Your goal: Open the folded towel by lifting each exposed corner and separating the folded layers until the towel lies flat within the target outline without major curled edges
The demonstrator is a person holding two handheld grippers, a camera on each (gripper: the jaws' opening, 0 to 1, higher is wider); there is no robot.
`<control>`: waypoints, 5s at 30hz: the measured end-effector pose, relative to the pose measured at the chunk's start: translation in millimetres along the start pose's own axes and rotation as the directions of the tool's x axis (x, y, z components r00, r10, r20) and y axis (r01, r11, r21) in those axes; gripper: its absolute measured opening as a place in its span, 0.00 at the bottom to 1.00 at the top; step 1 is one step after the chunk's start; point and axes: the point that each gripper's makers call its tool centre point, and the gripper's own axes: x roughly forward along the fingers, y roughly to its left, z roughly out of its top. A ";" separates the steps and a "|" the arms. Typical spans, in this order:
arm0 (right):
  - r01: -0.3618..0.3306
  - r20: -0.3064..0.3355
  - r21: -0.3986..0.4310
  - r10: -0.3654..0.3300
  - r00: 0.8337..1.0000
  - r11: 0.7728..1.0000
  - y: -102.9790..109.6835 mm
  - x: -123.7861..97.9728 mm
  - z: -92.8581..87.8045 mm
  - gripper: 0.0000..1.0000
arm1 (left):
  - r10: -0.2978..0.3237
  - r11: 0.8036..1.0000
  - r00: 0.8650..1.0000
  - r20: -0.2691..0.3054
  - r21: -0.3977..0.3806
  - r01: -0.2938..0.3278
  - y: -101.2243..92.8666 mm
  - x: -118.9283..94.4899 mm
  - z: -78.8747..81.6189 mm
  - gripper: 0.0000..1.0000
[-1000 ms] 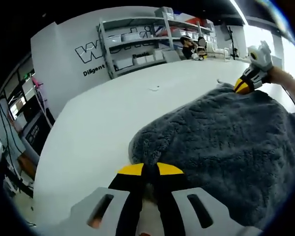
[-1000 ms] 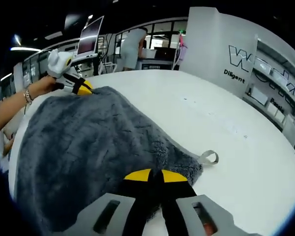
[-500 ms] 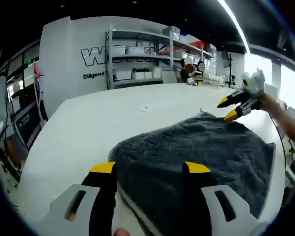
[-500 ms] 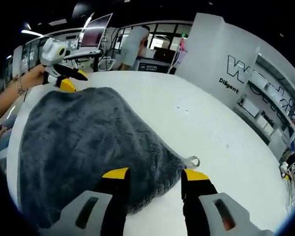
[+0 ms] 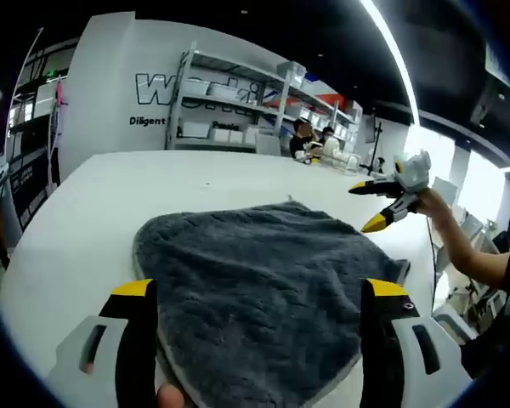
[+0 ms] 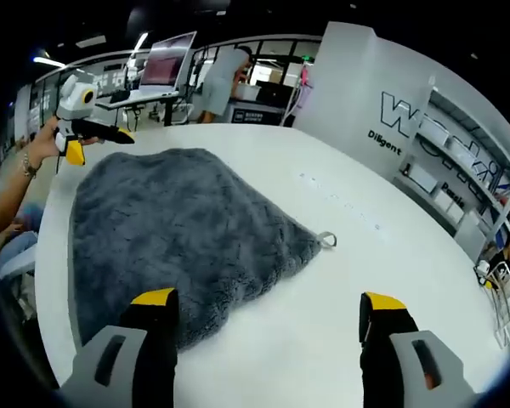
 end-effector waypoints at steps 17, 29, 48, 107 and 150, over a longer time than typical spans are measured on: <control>-0.092 0.035 -0.103 0.096 0.995 0.990 78.9 -34.7 13.1 0.94 | 0.052 0.998 0.996 0.078 0.020 -0.053 -41.1 -58.3 -39.8 0.99; -0.223 0.151 -0.283 0.273 0.950 0.933 183.5 -14.0 115.2 0.70 | 0.099 0.995 0.994 0.054 0.029 -0.100 -33.5 -103.1 -51.6 0.98; -0.422 -0.014 -0.399 0.454 0.891 0.814 336.4 81.1 138.4 0.27 | 0.044 0.996 0.999 0.004 0.077 -0.044 -46.1 -105.2 -62.2 0.96; -0.004 0.351 0.079 -0.024 0.936 0.997 51.9 -56.8 91.3 0.00 | 0.008 1.000 1.000 0.016 0.015 -0.009 -32.0 -98.4 -64.2 0.95; 0.354 0.002 0.375 -0.383 0.924 0.857 -93.0 -166.1 -192.0 0.01 | -0.029 0.999 1.000 -0.011 0.019 0.029 -49.9 -83.8 -71.5 0.94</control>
